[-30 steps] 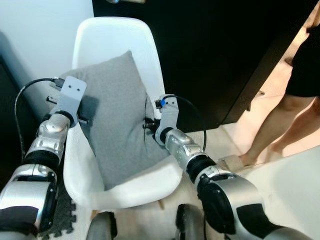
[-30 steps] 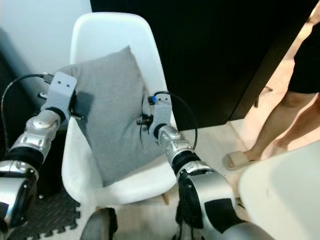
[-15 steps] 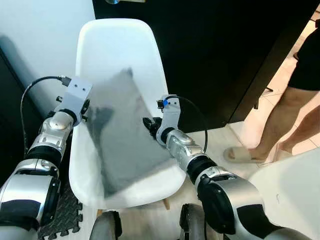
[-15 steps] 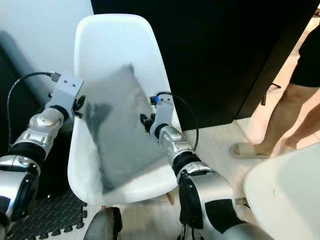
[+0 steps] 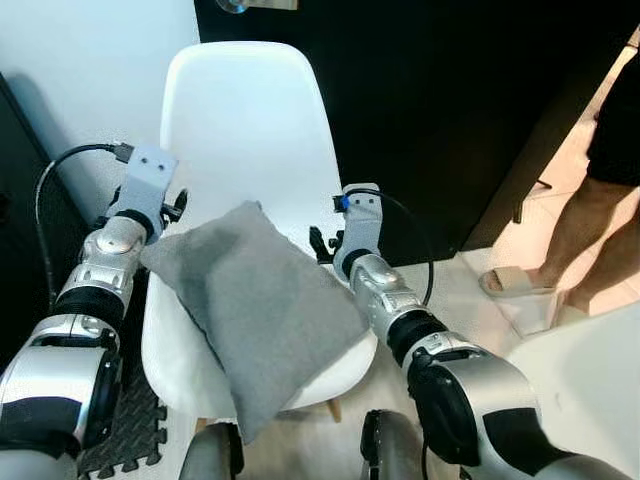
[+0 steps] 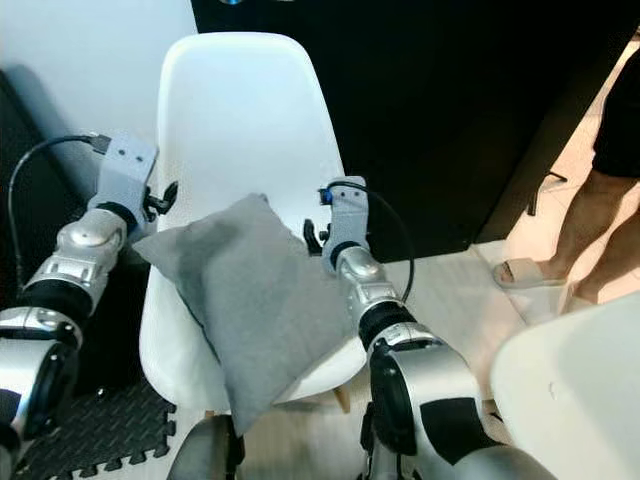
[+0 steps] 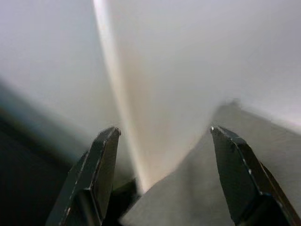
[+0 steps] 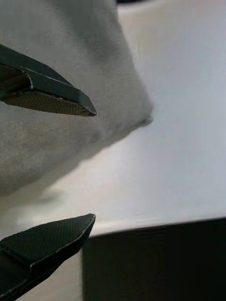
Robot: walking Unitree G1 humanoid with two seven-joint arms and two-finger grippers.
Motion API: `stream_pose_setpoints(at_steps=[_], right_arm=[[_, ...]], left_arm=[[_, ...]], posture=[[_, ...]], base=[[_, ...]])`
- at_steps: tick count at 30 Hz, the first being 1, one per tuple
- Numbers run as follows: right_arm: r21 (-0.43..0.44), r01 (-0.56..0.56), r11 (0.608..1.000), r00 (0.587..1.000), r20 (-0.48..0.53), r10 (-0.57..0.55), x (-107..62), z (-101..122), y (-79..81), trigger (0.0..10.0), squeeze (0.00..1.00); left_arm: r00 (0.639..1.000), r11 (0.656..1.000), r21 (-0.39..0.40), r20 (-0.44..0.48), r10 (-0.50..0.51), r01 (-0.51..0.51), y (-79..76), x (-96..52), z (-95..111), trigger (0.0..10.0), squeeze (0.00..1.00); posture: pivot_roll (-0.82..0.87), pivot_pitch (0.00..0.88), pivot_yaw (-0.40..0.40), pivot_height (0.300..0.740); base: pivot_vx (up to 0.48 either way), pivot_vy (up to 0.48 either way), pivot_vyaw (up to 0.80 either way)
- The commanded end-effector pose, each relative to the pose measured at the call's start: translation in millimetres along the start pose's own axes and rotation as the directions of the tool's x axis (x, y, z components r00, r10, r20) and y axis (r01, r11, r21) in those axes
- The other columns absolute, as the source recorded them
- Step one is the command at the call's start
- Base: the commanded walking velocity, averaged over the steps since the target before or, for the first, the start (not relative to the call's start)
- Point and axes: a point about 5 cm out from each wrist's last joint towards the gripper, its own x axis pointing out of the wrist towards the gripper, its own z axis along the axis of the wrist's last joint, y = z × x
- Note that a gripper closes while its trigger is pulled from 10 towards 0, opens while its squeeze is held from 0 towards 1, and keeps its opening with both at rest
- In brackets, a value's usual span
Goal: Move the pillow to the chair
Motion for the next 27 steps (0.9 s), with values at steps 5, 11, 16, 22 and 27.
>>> stream_pose_setpoints(at_steps=[5,11,16,22,27], right_arm=[[0.132,-0.128,0.983,0.991,-0.027,0.133,-5.3,-16,5.2,10.0,0.00],[0.082,-0.058,0.995,0.982,-0.173,0.071,-22.0,-59,-11.0,10.0,0.00],[-0.008,0.005,1.000,0.981,-0.195,-0.007,-33.4,-75,-28.0,10.0,0.00],[-0.009,0.063,0.998,0.969,-0.238,-0.063,-46.1,-93,-37.3,10.0,0.00],[-0.012,0.055,0.998,0.976,-0.211,-0.056,-47.7,-93,-35.5,10.0,0.00]], left_arm=[[0.998,0.990,-0.131,-0.040,0.048,-0.053,-21.4,-19.9,-31,10.0,0.00],[0.971,0.954,-0.285,-0.237,0.030,-0.099,-57.4,-63.2,-93,10.0,0.00],[0.935,0.953,-0.259,-0.349,0.059,-0.157,-72.8,-93.8,-122,10.0,0.00],[0.939,0.947,-0.299,-0.345,0.008,-0.118,-97.2,-108.4,-119,10.0,0.00],[0.932,0.932,-0.335,-0.363,0.007,-0.138,-104.2,-108.7,-116,10.0,0.00]], posture=[[0.18,0.000,-0.053,0.580],[0.14,0.000,-0.034,0.580],[0.13,0.000,-0.034,0.580],[0.12,0.000,-0.028,0.580],[0.12,0.000,-0.042,0.580]], base=[[0.000,0.000,0.00],[0.000,0.000,0.00],[0.000,0.000,0.00],[0.000,0.000,0.00],[0.000,0.000,0.00]])
